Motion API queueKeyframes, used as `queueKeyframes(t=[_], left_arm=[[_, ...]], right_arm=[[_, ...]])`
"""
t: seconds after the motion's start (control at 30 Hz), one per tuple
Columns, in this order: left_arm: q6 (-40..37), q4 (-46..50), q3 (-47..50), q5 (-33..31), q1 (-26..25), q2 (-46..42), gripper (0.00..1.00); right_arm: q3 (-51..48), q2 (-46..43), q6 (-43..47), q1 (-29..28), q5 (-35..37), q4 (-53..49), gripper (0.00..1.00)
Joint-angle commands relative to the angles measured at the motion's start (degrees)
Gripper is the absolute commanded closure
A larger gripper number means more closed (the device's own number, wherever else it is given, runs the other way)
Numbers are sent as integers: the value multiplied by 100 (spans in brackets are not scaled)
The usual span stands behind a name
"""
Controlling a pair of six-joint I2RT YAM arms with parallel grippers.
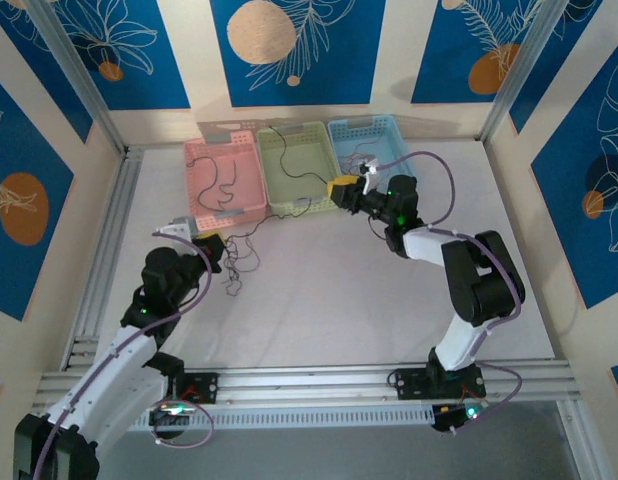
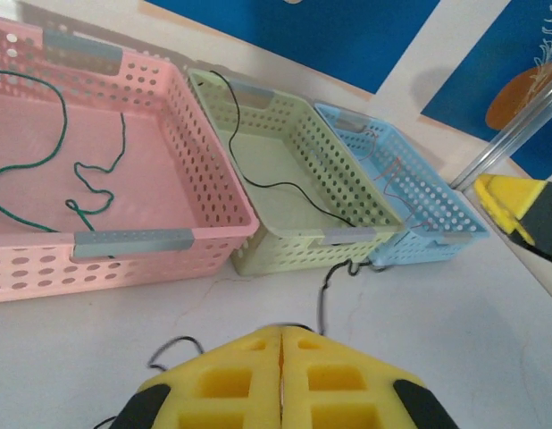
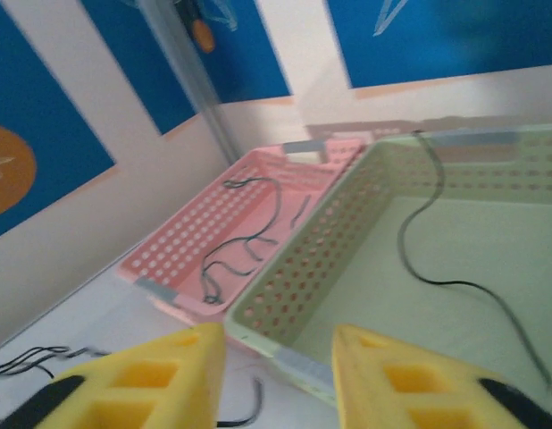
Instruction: Untangle the cables
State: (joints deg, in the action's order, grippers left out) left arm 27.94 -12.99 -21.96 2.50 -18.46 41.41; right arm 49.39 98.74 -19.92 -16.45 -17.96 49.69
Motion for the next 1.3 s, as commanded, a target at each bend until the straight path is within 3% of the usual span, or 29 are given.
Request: queueKeyframes(t=[0.0, 0.1, 0.33, 0.47, 0.53, 0.57, 0.77, 0.83, 0.93, 0.97, 1.0, 1.03, 1.07, 1.17, 1.27], left_arm=[[-272, -292, -70, -27, 44, 140, 100], [-476, 46, -323, -228, 42, 454, 100], [-518, -347, -358, 513, 43, 882, 100], [-566, -229, -432, 664, 44, 911, 100], [-579, -259, -419, 748, 43, 865, 100], [-580, -265, -419, 790, 43, 836, 100], [-597, -125, -520, 1044, 44, 760, 100], [-590, -113, -512, 1085, 44, 729, 100], [-595, -82, -495, 1084, 39, 687, 100], [-598, -72, -481, 1066, 44, 672, 100], [-589, -70, -461, 1024, 37, 654, 100], [-585, -64, -446, 996, 39, 634, 100], [-571, -63, -426, 975, 45, 611, 92], [-521, -51, -398, 971, 44, 554, 50], [-426, -76, -356, 1015, 44, 494, 29]], right_arm=[[36, -341, 652, -190, 279, 85, 57], [-39, -424, 1318, -407, 299, 55, 55], [316, -23, 4295, -1731, 236, -1119, 55], [537, 306, 5212, -2106, 702, -1538, 54], [537, 424, 5550, -2210, 841, -1599, 50], [528, 467, 5724, -2245, 851, -1655, 14], [647, 795, 6452, -2472, 1290, -1736, 14], [695, 870, 6574, -2529, 1477, -1688, 18], [681, 875, 6682, -2539, 1624, -1581, 35], [669, 860, 6696, -2532, 1735, -1507, 52], [705, 866, 6728, -2529, 1906, -1504, 80], [733, 870, 6753, -2513, 2080, -1486, 100], [729, 882, 6787, -2504, 2241, -1391, 100], [618, 866, 6828, -2434, 2439, -1060, 100], [588, 811, 6741, -2388, 2330, -1092, 100]])
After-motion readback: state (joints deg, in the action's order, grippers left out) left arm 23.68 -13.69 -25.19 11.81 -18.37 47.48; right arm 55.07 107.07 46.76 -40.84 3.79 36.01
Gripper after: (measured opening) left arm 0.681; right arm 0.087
